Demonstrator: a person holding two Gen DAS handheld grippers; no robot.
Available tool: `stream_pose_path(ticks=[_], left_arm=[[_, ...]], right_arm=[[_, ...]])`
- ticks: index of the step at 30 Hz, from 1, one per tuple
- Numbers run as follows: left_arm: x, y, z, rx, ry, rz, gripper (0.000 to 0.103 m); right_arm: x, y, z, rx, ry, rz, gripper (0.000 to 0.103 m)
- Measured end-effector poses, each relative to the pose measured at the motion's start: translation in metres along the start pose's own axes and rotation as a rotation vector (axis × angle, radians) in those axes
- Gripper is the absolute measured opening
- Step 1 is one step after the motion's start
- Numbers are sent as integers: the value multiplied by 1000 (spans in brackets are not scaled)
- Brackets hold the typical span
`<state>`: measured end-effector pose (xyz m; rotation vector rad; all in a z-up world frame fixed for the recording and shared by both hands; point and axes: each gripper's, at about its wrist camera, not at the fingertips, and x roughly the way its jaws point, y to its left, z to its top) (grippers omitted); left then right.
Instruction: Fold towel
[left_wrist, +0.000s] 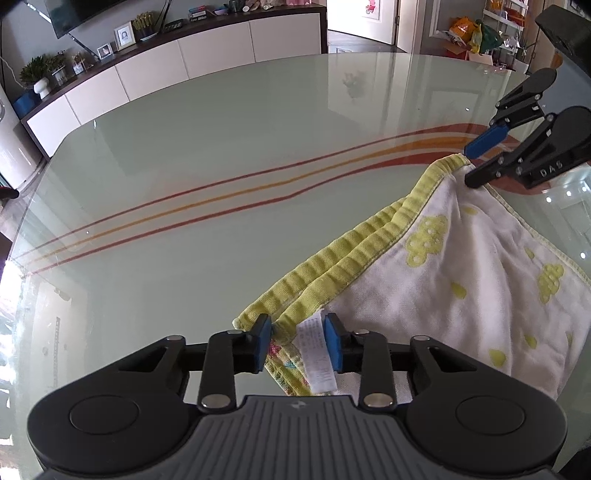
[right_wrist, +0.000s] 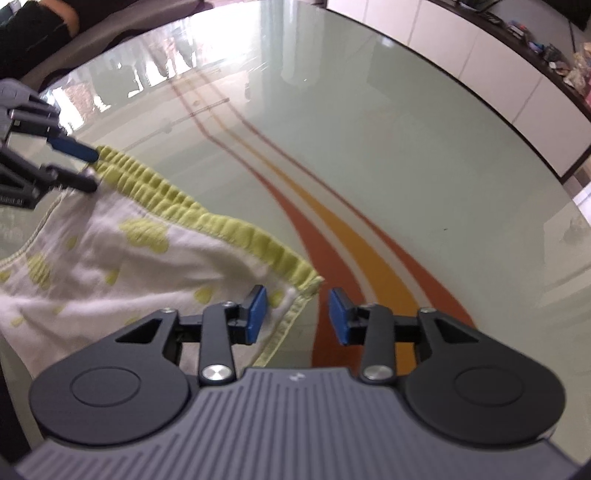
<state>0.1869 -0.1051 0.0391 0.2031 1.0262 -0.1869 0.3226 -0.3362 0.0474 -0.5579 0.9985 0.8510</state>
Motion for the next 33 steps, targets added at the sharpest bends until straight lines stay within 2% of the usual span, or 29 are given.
stream_pose_path(ticks=[3,6,10,14,16,20,22,27,33], left_arm=[[-2,-4,-1,15,-6,13,26],[-5,-8,2,23,-19,30,12],[-12,-2,5,-3,-32,10,8],[-7,-1,3,3,-26,8,8],[-5,0,-1,3,-23,9,17],[0,1,-2,-1,-31,21,21],[2,2,-2,2,-30,25,27],[5,3,-3,8,-29,41,34],[8,3,-1,-5,-26,29,28]], right_arm=[[-1,4,1,-20,1,-5,17],[-4,5,1,-22,-1,-3,14],[-9,5,1,-10,-15,8,13],[-13,7,2,-12,-25,16,13],[-13,8,3,-14,-25,16,13],[-16,8,2,-14,-25,22,13],[-17,7,1,-15,-25,24,13],[-14,6,1,-6,-23,29,13],[-12,5,-1,-5,-16,36,13]])
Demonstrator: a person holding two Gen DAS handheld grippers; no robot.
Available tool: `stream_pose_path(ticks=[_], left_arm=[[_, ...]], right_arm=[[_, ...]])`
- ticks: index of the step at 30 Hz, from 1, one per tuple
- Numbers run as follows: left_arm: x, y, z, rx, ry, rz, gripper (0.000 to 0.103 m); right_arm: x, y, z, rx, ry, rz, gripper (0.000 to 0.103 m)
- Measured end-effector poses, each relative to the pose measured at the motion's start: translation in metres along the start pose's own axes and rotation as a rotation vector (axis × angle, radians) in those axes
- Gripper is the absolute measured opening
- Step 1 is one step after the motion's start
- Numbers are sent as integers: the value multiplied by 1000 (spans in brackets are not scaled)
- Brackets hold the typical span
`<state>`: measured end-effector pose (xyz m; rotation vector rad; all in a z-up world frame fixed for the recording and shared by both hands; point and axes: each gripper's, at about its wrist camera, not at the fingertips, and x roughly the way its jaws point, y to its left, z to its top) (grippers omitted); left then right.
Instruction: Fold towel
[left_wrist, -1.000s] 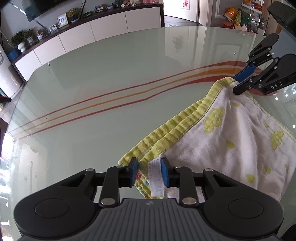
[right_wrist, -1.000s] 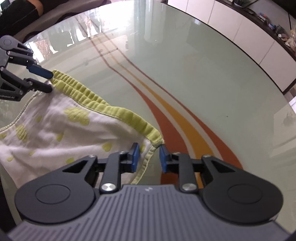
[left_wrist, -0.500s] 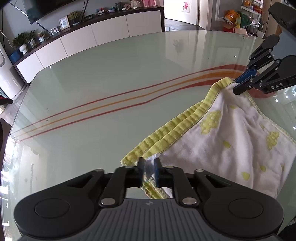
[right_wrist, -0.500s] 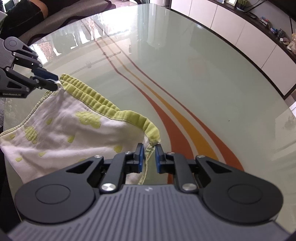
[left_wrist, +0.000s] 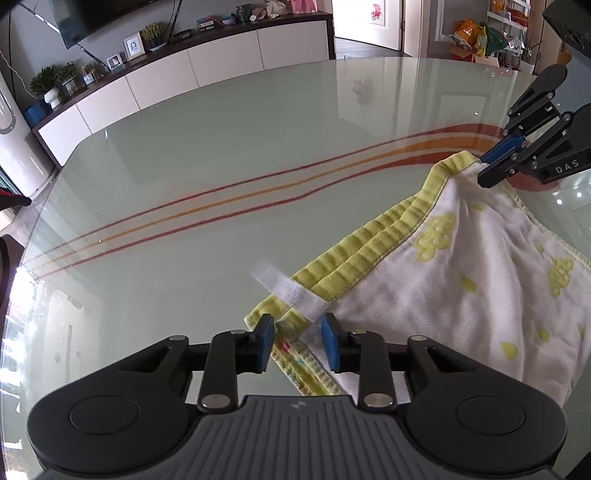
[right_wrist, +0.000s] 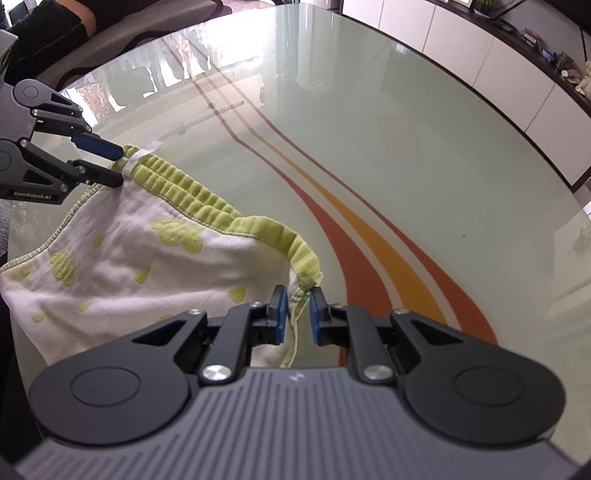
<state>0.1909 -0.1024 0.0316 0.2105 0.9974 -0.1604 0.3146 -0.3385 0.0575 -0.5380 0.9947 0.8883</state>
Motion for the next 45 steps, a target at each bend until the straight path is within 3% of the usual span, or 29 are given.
stream_pose_path(ticks=[2,7,20,25,30,36,38,41,45], left_arm=[[0,0,0,1,1,0,26],[-2,0,1,-5,-9,22,10],[-31,1,3,-18,-107,31,9],[-44,13,5,-71,-159,54,9],[-34,20,3,-101,-138,105,9],[-12,19,-1,-111,-60,98,9],[-8,19,-3,-115,-46,99,11],[-10,19,-4,-123,-46,121,21],[-31,19,-7,-130,-82,166,44]], right_arm=[[-1,-1,-1,1,1,3,13],[-4,0,-2,3,-6,6,13],[-22,8,-1,5,-88,13,12],[-31,9,3,13,-145,19,12],[-17,7,8,35,-132,-14,12],[10,1,15,60,-58,-73,12],[14,-1,16,68,-44,-86,22],[11,-2,14,72,-62,-116,38],[-10,-5,6,106,-106,-121,38]])
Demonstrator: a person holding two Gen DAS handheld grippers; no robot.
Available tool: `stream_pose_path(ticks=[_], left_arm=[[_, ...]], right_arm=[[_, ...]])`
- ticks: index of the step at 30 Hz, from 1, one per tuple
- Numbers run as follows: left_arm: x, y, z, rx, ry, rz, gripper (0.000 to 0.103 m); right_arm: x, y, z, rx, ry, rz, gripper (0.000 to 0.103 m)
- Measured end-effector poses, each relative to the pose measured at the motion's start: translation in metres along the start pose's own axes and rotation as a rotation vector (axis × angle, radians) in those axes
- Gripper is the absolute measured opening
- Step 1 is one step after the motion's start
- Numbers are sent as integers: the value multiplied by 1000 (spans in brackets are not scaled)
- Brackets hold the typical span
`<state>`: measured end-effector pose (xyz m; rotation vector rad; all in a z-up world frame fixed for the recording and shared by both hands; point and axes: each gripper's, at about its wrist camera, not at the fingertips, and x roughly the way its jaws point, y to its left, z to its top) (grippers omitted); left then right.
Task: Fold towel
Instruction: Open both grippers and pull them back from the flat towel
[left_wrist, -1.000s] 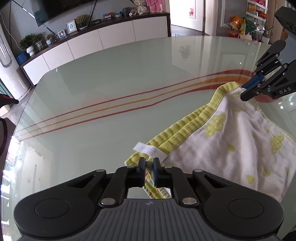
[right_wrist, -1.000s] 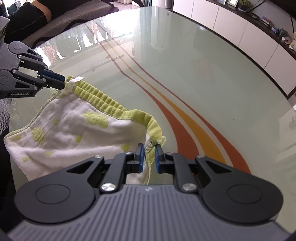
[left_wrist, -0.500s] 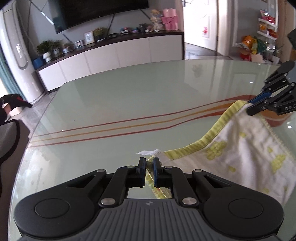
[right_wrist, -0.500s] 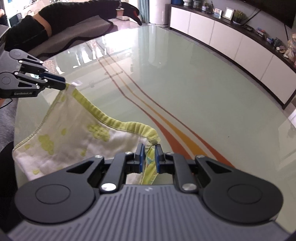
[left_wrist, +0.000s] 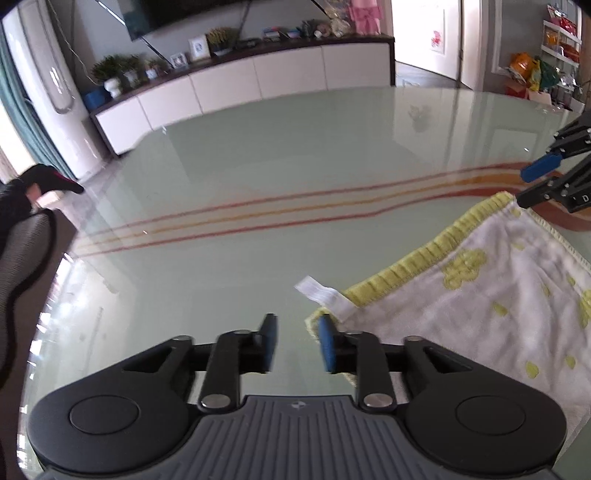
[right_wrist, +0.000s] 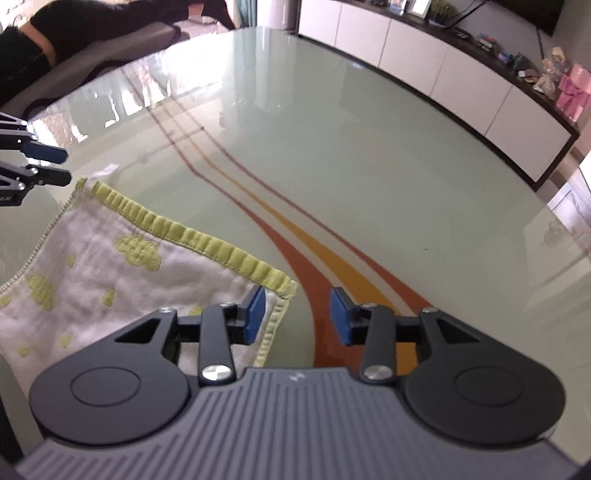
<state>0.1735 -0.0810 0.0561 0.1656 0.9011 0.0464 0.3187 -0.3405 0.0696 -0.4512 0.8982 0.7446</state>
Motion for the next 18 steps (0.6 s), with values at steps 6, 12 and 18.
stream_pose_path(ticks=[6,12,18], left_arm=[[-52,-10,-20,14,-36,-48,55],[-93,-51,-76,61,-1,-174,55],[-104,-92,-126,111,0,-223,55]], right_arm=[[-50,4,-37,49,-68,45,39],[-87,42,-97,33,-65,116,37],[-94,67,-135,64,-59,138,37]])
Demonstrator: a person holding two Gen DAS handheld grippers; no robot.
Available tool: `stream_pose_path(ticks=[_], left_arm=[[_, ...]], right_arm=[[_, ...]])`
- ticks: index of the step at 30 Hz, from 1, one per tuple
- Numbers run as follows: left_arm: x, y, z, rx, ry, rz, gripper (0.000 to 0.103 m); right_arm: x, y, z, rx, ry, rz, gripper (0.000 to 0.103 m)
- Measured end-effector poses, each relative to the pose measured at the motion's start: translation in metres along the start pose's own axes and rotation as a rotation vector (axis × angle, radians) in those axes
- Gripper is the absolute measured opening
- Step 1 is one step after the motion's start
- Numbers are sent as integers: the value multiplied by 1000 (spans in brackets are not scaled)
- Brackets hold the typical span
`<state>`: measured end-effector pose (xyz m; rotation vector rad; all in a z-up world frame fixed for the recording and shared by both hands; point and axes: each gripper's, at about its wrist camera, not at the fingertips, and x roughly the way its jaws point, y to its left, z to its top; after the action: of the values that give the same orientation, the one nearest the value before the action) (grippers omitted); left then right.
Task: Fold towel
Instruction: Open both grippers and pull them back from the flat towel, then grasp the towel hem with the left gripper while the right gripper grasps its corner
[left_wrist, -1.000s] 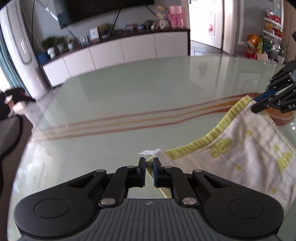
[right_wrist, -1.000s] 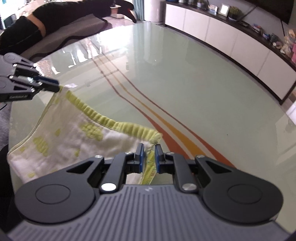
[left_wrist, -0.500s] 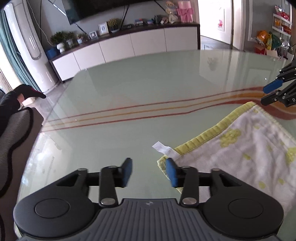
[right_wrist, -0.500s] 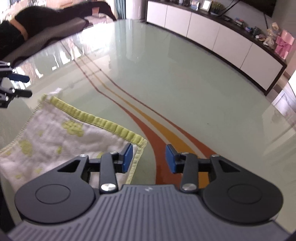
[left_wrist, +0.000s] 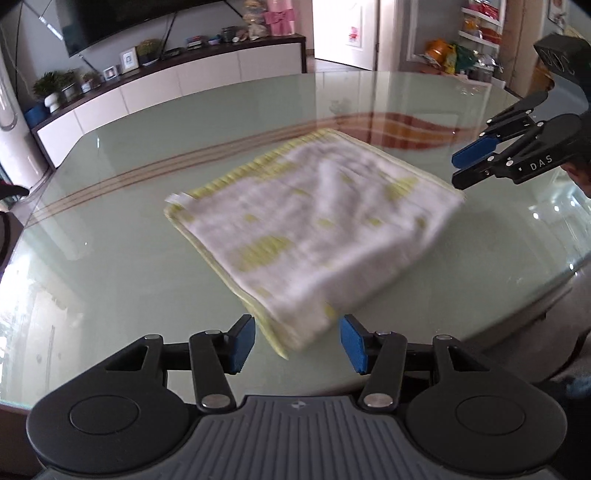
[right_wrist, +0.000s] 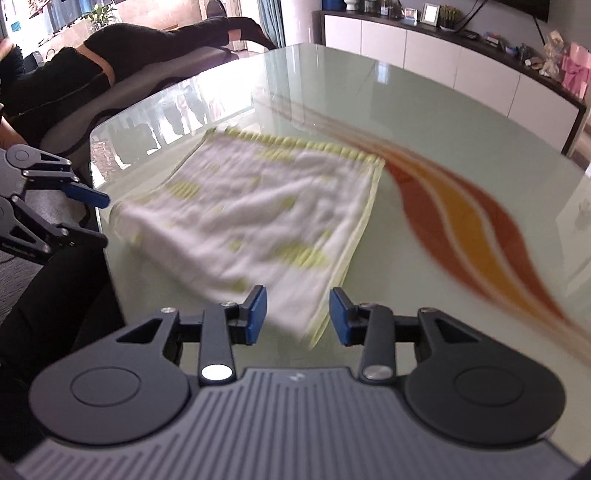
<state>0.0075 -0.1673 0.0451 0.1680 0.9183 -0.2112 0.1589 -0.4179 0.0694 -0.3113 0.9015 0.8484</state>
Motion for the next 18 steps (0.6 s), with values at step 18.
stream_pose_path(ticks=[18], left_arm=[[23,-20,12,114,-13,-66,54]], right_arm=[[24,13,2,-38,34,-4,34]])
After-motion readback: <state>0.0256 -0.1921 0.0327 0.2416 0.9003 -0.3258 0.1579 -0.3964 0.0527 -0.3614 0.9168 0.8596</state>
